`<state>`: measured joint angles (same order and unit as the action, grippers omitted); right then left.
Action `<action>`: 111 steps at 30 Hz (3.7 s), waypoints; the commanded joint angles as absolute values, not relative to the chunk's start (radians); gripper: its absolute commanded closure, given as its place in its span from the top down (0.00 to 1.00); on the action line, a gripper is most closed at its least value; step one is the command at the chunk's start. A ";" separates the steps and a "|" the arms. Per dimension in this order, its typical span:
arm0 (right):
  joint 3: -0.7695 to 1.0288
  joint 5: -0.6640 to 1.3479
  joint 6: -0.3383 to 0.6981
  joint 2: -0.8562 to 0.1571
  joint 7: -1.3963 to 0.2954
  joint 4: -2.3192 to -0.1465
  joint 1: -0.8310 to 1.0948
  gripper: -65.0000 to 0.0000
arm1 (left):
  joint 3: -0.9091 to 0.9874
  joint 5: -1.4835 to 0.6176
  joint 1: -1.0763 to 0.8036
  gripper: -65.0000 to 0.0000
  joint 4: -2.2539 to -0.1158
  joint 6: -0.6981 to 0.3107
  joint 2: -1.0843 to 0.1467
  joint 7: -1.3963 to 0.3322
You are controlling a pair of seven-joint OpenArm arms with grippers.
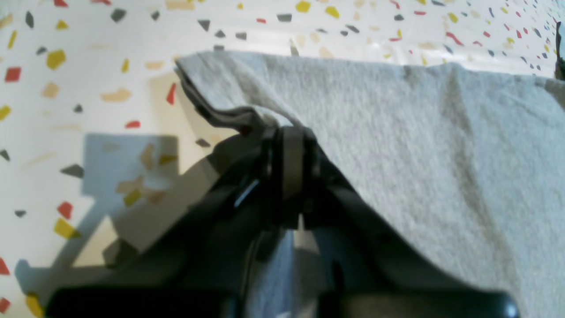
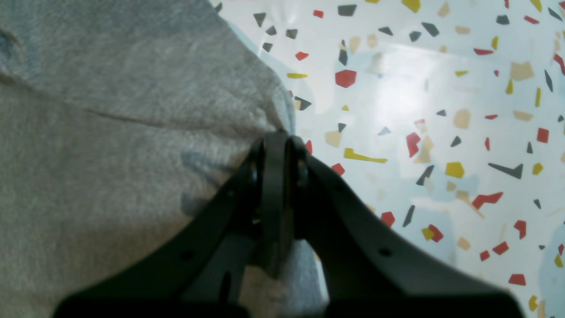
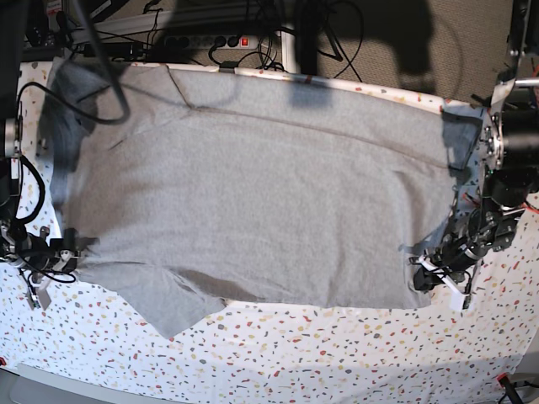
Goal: Fold the T-shirt properly
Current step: 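Hold the side edges and adjust grip with both grippers, then lift the hem edge and fold it over toward the collar with both grippers, then release the folded hem and raise both grippers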
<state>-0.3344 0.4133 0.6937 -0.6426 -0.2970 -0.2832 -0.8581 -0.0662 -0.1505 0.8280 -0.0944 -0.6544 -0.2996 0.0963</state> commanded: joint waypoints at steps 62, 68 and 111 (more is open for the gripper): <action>0.555 0.770 0.635 -0.784 -0.413 -1.691 0.448 0.00 | 0.171 -0.403 0.146 0.00 -1.228 -0.513 -0.485 -0.248; 0.633 0.760 0.637 -0.683 -0.411 -1.733 0.509 0.00 | 0.171 -0.448 0.112 0.00 -1.240 -0.517 -0.536 -0.299; 0.459 0.611 0.586 -0.459 -0.784 -1.727 0.083 0.62 | 0.171 -0.423 0.000 0.54 -1.242 -0.448 -0.579 -0.269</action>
<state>0.4461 0.6025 0.5838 -0.4404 -0.7986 -1.7168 0.0856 0.1638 -0.4152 -0.0162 -1.2243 -0.4522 -0.5579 -0.2920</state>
